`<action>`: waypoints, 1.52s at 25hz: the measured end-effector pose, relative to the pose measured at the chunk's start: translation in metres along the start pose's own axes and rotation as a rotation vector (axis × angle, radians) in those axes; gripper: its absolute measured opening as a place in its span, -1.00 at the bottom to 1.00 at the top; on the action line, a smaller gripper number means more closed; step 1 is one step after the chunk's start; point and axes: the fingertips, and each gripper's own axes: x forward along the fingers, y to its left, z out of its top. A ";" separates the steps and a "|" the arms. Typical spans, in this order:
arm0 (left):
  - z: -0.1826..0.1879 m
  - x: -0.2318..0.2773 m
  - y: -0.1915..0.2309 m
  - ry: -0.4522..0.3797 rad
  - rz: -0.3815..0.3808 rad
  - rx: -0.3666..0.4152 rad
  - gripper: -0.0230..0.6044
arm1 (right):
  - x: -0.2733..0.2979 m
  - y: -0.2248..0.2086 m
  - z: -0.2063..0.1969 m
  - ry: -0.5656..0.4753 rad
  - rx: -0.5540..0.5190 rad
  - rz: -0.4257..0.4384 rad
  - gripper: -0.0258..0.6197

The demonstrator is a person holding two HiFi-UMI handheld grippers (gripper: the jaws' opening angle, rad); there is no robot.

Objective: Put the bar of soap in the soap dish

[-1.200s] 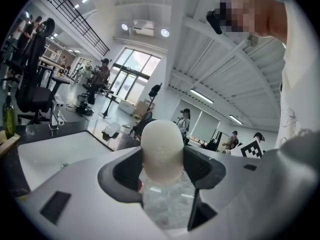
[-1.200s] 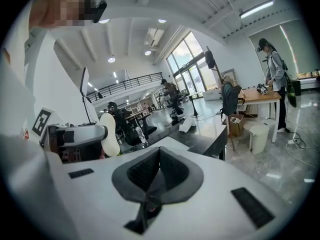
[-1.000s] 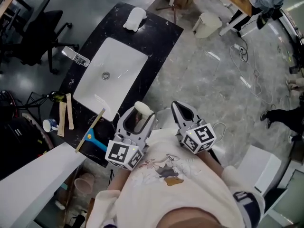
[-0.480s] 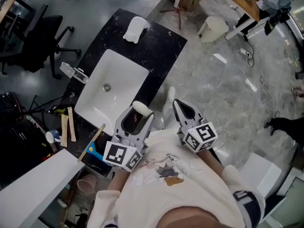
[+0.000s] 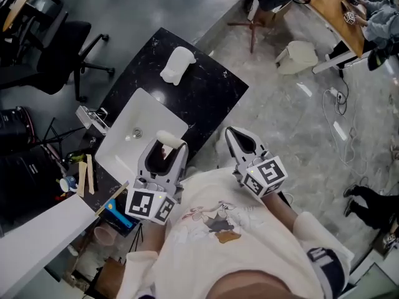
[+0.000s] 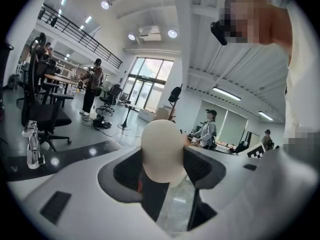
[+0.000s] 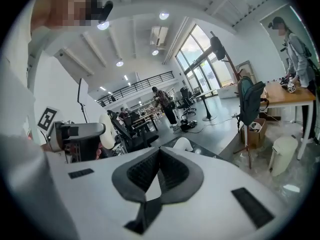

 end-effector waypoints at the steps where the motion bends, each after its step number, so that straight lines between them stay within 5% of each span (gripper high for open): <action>1: 0.005 0.011 0.002 -0.003 0.025 0.005 -0.09 | 0.004 -0.010 0.007 0.001 0.001 0.020 -0.90; 9: 0.030 0.076 0.003 0.010 0.123 0.093 -0.09 | 0.024 -0.067 0.047 0.003 -0.038 0.169 -0.90; 23: 0.043 0.128 0.036 0.158 0.142 0.286 -0.09 | 0.056 -0.081 0.052 0.018 -0.032 0.175 -0.90; 38: 0.036 0.184 0.067 0.305 0.048 0.410 -0.09 | 0.097 -0.093 0.051 0.015 -0.075 0.088 -0.90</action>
